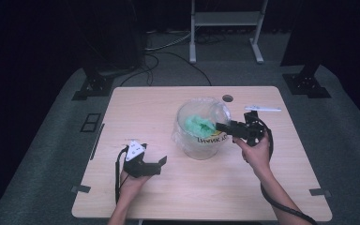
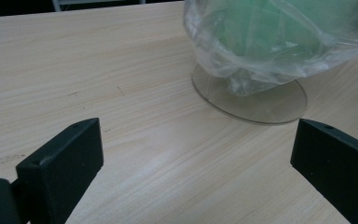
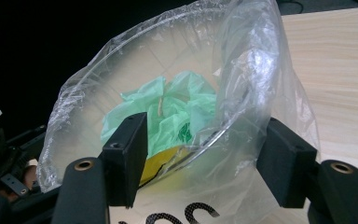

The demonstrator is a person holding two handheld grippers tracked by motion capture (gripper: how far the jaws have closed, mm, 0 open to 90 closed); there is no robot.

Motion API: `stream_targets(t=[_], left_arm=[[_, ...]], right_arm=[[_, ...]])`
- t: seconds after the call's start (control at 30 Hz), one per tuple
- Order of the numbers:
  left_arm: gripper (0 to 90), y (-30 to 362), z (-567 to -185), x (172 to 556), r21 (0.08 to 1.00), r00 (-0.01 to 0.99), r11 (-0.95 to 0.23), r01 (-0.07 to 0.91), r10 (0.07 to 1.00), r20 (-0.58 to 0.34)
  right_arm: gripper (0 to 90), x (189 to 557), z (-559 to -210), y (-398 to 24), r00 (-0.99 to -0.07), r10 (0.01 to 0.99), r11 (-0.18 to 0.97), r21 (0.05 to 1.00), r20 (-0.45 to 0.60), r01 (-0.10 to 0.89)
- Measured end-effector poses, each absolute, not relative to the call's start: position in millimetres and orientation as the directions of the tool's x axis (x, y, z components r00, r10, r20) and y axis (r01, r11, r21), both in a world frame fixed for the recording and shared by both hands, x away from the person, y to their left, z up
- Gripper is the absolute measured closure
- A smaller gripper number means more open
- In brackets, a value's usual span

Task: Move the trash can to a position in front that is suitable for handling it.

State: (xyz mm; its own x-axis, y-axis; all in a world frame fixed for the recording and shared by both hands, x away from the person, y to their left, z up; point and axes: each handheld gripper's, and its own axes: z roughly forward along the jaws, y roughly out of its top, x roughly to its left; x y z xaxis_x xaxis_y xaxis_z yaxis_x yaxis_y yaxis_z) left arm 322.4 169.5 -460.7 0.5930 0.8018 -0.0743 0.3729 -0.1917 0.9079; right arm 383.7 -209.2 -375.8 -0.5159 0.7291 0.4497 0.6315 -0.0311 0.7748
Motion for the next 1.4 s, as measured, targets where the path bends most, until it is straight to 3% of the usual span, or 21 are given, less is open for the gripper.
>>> stream_targets(t=[0.83,1.17,1.4], left_arm=[[1.2,168.3,-458.4,320.0,0.911,0.614,-0.193,0.364,0.785,-0.079],[1.2,169.2,-456.7,319.8,0.912,0.617,-0.192,0.362,0.783,-0.080],[1.2,171.4,-453.4,318.4,0.914,0.621,-0.183,0.364,0.779,-0.091]], right_arm=[[35.5,388.9,-374.3,-141.4,-0.584,0.673,0.035,0.770,0.453,0.637],[34.6,387.1,-374.4,-130.2,-0.605,0.657,0.052,0.773,0.450,0.632],[32.3,383.3,-369.1,-146.3,-0.603,0.654,0.001,0.796,0.457,0.605]])
